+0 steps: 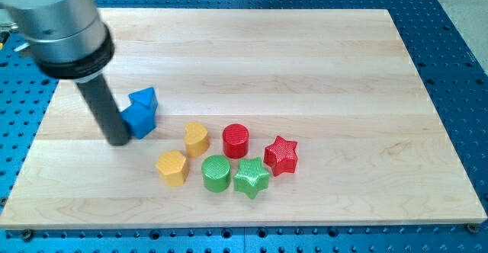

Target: Move the blue triangle to the center of the board

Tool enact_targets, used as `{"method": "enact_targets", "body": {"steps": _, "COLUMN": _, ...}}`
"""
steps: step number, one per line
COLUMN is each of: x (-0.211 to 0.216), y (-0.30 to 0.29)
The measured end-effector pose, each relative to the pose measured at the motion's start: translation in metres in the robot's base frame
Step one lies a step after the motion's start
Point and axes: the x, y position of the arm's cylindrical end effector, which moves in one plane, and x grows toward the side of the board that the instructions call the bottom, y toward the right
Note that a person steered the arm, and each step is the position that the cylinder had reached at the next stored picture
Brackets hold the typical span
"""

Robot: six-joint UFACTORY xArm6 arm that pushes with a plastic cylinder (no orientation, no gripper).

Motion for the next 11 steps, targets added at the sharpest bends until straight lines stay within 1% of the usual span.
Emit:
{"method": "enact_targets", "body": {"steps": 1, "x": -0.009, "y": 0.016}}
{"method": "enact_targets", "body": {"steps": 2, "x": -0.009, "y": 0.016}}
{"method": "enact_targets", "body": {"steps": 4, "x": -0.013, "y": -0.022}}
{"method": "enact_targets", "body": {"steps": 5, "x": -0.047, "y": -0.003}}
{"method": "enact_targets", "body": {"steps": 6, "x": -0.062, "y": 0.007}}
{"method": "enact_targets", "body": {"steps": 8, "x": -0.081, "y": 0.107}}
{"method": "enact_targets", "body": {"steps": 10, "x": -0.098, "y": 0.154}}
{"method": "enact_targets", "body": {"steps": 11, "x": -0.139, "y": 0.158}}
